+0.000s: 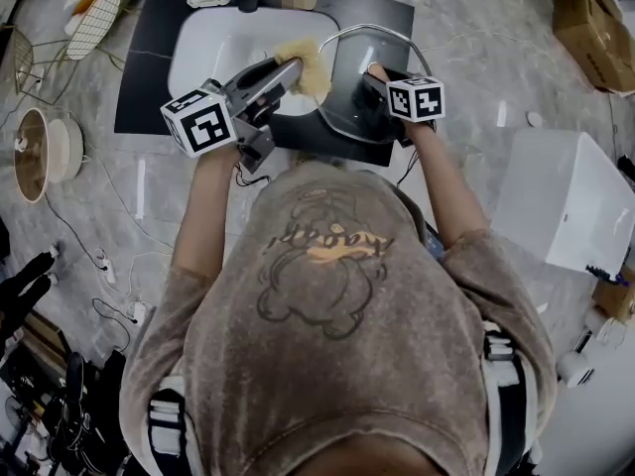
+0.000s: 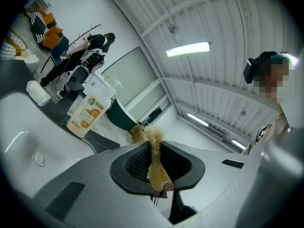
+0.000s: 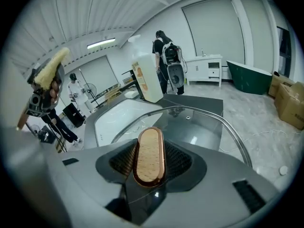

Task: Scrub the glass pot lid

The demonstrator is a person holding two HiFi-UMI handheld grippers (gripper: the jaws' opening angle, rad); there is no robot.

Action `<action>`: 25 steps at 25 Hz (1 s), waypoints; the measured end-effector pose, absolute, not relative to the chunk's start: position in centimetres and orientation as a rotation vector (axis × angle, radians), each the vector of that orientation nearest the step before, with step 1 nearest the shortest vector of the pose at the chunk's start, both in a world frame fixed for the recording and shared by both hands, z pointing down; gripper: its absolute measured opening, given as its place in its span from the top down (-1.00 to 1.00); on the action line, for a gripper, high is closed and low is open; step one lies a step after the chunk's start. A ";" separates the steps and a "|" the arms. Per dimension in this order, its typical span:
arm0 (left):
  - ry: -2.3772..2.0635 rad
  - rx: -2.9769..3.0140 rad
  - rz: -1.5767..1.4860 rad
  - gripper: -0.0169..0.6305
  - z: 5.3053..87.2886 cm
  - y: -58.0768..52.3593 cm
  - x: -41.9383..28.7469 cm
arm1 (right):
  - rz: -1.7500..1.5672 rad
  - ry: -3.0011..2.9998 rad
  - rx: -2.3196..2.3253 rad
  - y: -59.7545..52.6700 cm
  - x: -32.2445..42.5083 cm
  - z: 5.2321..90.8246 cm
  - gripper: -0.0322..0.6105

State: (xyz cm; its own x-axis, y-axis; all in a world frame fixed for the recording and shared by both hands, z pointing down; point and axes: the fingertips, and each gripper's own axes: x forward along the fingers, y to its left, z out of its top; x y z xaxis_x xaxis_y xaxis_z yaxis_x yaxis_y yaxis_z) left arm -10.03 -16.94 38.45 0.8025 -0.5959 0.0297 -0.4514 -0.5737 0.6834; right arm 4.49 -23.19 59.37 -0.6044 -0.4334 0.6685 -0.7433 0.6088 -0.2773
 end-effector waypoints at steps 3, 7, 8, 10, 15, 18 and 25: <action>-0.781 2.281 -0.265 0.74 38.7 -17.0 -10.2 | 0.735 -2.274 0.912 -23.3 4.2 60.1 0.35; -0.794 2.274 -0.260 0.74 39.0 -17.1 -10.3 | 0.760 -2.268 0.906 -23.5 4.0 60.9 0.35; -0.798 2.272 -0.258 0.74 39.0 -17.1 -10.3 | 0.767 -2.266 0.907 -23.5 4.0 61.0 0.35; -0.802 2.270 -0.256 0.74 39.0 -17.1 -10.4 | 0.777 -2.265 0.909 -23.6 3.9 61.1 0.35; -0.801 2.270 -0.248 0.74 39.4 -17.3 -10.4 | 0.773 -2.276 0.904 -23.7 3.6 61.2 0.34; -0.789 2.272 -0.239 0.74 39.6 -17.3 -10.2 | 0.752 -2.273 0.888 -23.5 3.4 60.9 0.34; -0.745 2.295 -0.204 0.74 39.7 -18.3 -8.9 | 0.653 -2.386 0.928 -24.1 3.0 54.8 0.28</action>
State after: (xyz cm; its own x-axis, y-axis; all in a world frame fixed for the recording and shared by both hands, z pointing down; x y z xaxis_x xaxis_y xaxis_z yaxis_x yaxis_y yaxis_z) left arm -8.93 -18.35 39.72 0.8216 -0.5666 0.0630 -0.4553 -0.5856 0.6707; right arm 3.05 -24.11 54.78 -0.6462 -0.4773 0.5956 -0.7140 0.6537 -0.2508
